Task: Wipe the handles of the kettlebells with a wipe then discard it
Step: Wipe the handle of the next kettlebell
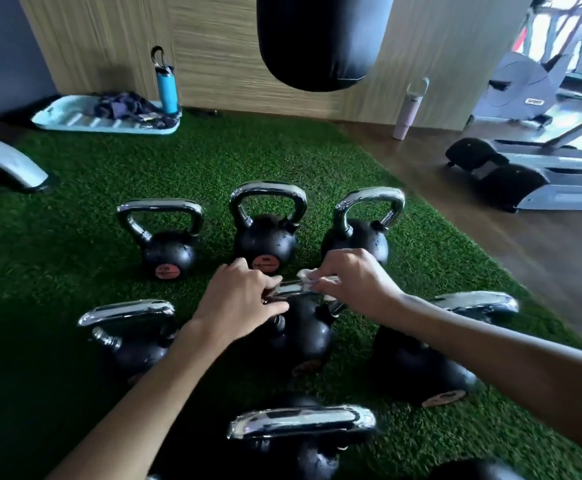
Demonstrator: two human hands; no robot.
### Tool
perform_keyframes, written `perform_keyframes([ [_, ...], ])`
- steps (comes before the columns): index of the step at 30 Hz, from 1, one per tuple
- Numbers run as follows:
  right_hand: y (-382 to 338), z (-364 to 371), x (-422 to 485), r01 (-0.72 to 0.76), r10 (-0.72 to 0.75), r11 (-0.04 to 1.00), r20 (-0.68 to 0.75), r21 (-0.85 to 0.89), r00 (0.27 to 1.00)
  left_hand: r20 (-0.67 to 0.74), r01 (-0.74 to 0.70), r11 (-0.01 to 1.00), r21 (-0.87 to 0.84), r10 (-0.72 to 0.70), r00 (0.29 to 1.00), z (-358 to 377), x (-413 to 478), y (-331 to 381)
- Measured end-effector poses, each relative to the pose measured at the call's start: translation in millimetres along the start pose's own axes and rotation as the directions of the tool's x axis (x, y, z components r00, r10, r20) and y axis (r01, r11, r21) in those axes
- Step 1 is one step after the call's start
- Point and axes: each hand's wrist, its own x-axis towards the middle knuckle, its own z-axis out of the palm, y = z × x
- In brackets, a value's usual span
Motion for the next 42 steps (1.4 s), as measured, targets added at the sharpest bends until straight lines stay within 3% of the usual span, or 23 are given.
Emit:
perform_keyframes([
  [3, 0.0, 1.8, 9.2, -0.004, 0.003, 1.0, 0.053, 0.009, 0.999, 0.083, 0.02, 1.0, 0.006, -0.021, 0.996, -12.5, 12.2, 8.7],
  [9, 48.7, -11.9, -13.5, -0.096, 0.099, 0.992, -0.035, 0.078, 0.995, 0.151, 0.019, 0.998, -0.053, -0.011, 0.989, 4.4, 29.4, 22.5],
  [12, 50.0, -12.9, -18.1, -0.113, 0.123, 0.982, -0.059, 0.149, 0.991, 0.128, 0.01, 1.0, -0.017, -0.007, 0.992, 7.0, 19.4, 21.8],
  [16, 23.4, -11.0, -12.2, -0.038, 0.045, 0.985, -0.04, 0.166, 0.998, 0.09, -0.036, 0.999, 0.038, 0.033, 0.995, 7.5, -5.6, 7.8],
  [19, 11.8, -7.4, -14.7, -0.023, 0.042, 0.972, -0.073, 0.235, 0.996, 0.04, 0.016, 1.0, 0.01, -0.016, 0.999, 6.7, -21.6, -12.5],
  [26, 16.3, 19.1, -32.5, -0.18, 0.247, 0.878, -0.098, 0.444, 0.964, 0.038, 0.089, 0.996, -0.011, -0.089, 0.995, 4.4, -39.8, -43.7],
  [33, 16.9, 14.4, -25.8, -0.234, 0.3, 0.826, -0.05, 0.513, 0.953, 0.044, 0.128, 0.989, -0.08, -0.125, 0.991, 6.0, -40.5, -39.9],
  [35, 24.8, 27.2, -33.0, -0.328, 0.396, 0.751, 0.006, 0.572, 0.918, 0.033, 0.113, 0.991, -0.067, -0.111, 0.993, 6.5, -41.6, -40.2],
  [38, 25.4, 53.9, -44.7, -0.494, 0.531, 0.453, 0.22, 0.742, 0.818, 0.004, 0.114, 0.991, -0.064, -0.114, 0.993, 6.0, -43.3, -40.6],
  [40, 24.3, 62.2, -39.8, -0.509, 0.572, 0.347, 0.252, 0.788, 0.78, -0.009, 0.106, 0.993, -0.053, -0.106, 0.994, 5.9, -43.0, -40.3],
  [42, 20.9, 55.0, -32.3, -0.48, 0.559, 0.304, 0.254, 0.823, 0.789, -0.014, 0.101, 0.994, -0.043, -0.102, 0.995, 5.5, -42.8, -39.4],
])
